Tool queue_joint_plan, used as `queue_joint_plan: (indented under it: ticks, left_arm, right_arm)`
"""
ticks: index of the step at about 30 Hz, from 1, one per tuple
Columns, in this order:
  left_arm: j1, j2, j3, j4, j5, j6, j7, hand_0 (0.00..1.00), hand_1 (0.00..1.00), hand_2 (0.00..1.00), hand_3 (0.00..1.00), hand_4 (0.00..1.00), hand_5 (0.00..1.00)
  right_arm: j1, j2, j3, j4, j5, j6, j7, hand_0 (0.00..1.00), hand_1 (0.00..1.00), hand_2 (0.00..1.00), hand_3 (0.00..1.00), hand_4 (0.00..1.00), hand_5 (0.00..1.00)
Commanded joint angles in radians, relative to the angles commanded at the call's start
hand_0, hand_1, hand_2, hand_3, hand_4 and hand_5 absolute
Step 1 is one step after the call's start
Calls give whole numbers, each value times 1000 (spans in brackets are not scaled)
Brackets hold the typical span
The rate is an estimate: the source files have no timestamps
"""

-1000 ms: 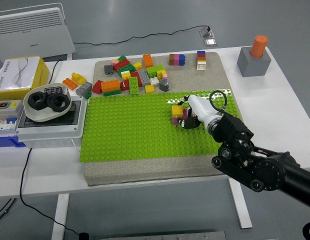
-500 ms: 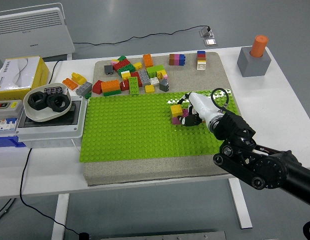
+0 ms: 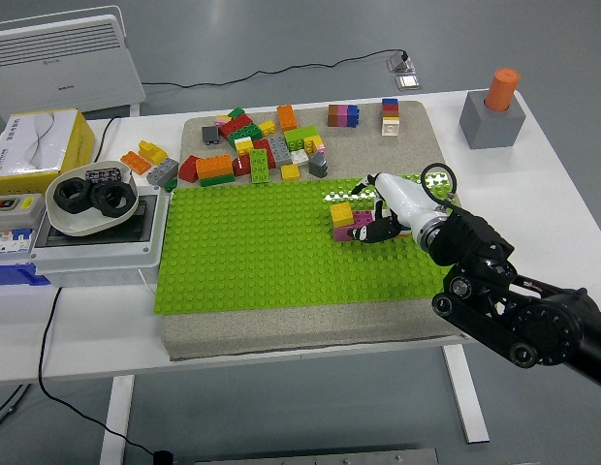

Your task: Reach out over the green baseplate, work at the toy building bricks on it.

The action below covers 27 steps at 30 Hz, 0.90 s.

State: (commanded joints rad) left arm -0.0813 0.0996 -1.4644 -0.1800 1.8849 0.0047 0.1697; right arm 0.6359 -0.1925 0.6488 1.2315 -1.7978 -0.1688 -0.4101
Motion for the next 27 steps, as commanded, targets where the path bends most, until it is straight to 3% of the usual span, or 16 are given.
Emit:
queue_joint_plan:
  ticks: [5, 6, 10, 12, 17, 18, 27]
  left_arm:
    - [0, -2, -2, 0, 2, 1, 0, 715, 581, 511, 608, 645, 547]
    - [0, -2, -1, 0, 2, 1, 1, 715, 582, 512, 608, 646, 552]
    - [-1, -4, 1, 0, 2, 2, 2, 715, 582, 512, 608, 646, 552]
    - [-1, -5, 2, 0, 1, 4, 1, 714, 582, 512, 608, 647, 557]
    - [-3, -6, 4, 0, 1, 7, 1, 714, 582, 512, 608, 647, 557]
    - [-3, -6, 4, 0, 1, 7, 0, 715, 583, 512, 608, 647, 563]
    - [-5, -1, 8, 0, -10, 10, -2, 715, 585, 511, 608, 648, 560]
  right_arm:
    - [-10, -27, -6, 112, -145, -1, 2, 59, 48, 187, 737, 943, 271]
    - [-12, -30, -18, 136, -174, -4, 4, 54, 46, 170, 732, 998, 494]
    - [-24, -23, -57, 199, -271, -7, 1, 54, 46, 170, 732, 998, 494]
    - [-33, -15, -69, 209, -320, -3, -6, 53, 44, 170, 722, 945, 524]
    - [-45, -7, -73, 226, -424, 24, -34, 53, 44, 170, 722, 945, 524]
    - [-46, -6, -71, 230, -443, 33, -41, 51, 43, 171, 716, 918, 448]
    - [-56, -2, -79, 234, -471, 73, -75, 50, 41, 172, 707, 893, 418]
